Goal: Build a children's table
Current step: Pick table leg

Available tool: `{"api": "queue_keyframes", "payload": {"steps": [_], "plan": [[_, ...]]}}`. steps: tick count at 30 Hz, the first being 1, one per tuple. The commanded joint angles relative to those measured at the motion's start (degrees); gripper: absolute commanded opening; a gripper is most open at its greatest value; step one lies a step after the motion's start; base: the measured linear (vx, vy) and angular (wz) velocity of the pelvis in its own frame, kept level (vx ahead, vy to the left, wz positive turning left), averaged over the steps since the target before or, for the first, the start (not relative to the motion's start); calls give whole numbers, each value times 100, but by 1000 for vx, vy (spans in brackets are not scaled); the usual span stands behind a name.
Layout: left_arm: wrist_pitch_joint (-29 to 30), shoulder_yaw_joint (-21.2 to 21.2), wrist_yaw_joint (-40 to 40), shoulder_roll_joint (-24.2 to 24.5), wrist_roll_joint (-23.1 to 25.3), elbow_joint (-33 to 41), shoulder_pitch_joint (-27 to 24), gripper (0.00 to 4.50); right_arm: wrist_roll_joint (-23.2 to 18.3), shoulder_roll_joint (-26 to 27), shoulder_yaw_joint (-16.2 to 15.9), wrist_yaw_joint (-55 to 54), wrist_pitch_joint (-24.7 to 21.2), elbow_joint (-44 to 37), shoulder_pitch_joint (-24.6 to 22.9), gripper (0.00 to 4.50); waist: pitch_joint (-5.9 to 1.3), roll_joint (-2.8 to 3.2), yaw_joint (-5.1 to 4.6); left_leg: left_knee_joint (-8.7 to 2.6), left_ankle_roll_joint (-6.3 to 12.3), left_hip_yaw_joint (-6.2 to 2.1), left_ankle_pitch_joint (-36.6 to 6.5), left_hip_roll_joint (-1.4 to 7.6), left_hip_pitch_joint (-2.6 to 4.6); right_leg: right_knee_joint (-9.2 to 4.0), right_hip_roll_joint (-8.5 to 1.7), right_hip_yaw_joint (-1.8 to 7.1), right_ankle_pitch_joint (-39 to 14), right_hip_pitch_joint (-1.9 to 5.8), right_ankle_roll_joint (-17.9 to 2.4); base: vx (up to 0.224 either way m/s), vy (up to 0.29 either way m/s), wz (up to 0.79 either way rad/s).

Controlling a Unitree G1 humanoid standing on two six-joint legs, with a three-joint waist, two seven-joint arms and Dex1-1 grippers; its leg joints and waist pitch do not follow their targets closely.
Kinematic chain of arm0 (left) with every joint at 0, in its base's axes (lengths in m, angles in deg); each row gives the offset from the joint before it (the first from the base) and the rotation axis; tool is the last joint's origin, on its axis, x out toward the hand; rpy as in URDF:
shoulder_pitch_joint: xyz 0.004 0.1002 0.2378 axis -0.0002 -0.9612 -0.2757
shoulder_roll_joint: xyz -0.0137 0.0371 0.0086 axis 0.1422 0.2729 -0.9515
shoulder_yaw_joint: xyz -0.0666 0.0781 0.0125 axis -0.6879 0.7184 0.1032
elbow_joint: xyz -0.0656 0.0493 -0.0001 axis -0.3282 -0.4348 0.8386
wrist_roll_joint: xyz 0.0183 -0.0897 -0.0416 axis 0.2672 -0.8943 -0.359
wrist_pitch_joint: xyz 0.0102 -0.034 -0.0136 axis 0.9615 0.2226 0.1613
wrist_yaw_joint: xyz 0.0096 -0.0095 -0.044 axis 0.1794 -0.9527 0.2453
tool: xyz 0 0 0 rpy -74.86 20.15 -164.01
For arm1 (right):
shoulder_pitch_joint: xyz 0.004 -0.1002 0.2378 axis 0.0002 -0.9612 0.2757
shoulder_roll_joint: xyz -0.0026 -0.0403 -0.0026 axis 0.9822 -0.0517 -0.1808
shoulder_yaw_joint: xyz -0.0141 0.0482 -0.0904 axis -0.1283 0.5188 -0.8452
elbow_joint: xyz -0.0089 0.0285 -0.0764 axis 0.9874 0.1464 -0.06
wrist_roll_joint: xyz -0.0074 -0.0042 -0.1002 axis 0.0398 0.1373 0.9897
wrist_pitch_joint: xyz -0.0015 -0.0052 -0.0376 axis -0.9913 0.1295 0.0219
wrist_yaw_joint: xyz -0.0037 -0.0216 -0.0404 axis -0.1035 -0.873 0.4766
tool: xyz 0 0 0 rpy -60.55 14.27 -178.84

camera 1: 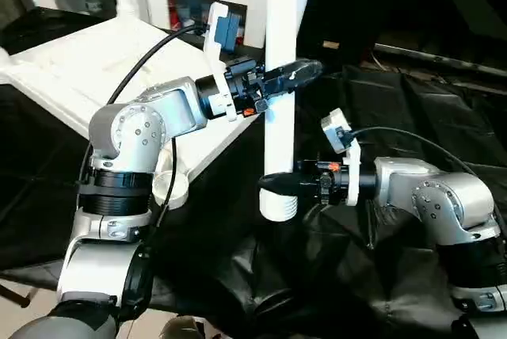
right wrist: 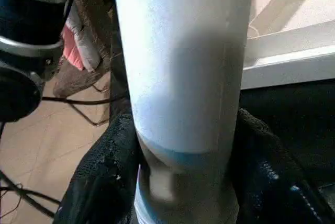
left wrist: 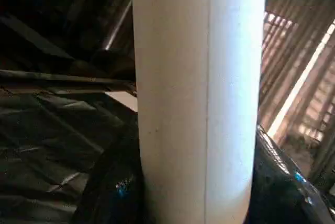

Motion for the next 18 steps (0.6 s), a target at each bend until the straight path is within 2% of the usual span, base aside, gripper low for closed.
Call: {"api": "queue_keyframes", "payload": {"steps": [1,5,8,9,11,12,17,18], "plan": [[-129,-101,326,-140,95,-41,209,249,114,12,142,-279,-25,138,32,198,-425,45,-9,-439,-271,-235,-489,446,156,-424,-611,417,-684,304,-1006,0,0,0],[-217,33,786,-188,466,109,68,283,189,103,205,-476,67,188,71,194,-428,34,-14,-443,-265,-237,-474,454,156,-424,-611,420,-650,307,-990,0,0,0],[-172,1,1053,-347,430,276,-67,292,255,165,238,-610,158,319,160,194,-424,28,-10,-435,-273,-230,-438,445,144,-421,-617,419,-636,312,-1014,0,0,0],[-173,1,1060,-349,432,278,-68,247,257,166,239,-612,159,322,161,194,-428,28,-13,-434,-271,-231,-419,448,147,-413,-613,418,-612,315,-1020,0,0,0],[-238,-43,1362,-445,538,213,-65,256,304,191,236,-673,213,434,232,194,-422,14,-15,-431,-228,-225,-449,441,148,-432,-601,419,-673,308,-985,0,0,0],[-242,-46,1373,-449,542,208,-64,225,306,192,236,-675,215,439,236,194,-423,9,-16,-430,-218,-226,-448,441,146,-432,-602,421,-677,310,-976,0,0,0],[-271,-164,1486,-564,498,146,-44,210,337,204,191,-710,251,492,291,194,-427,13,-12,-427,-190,-227,-384,437,146,-429,-601,415,-646,309,-957,0,0,0],[-268,-186,1534,-576,493,164,-53,193,348,212,193,-729,262,491,292,194,-424,9,-13,-426,-187,-226,-390,436,144,-430,-599,415,-655,308,-955,0,0,0]]}}
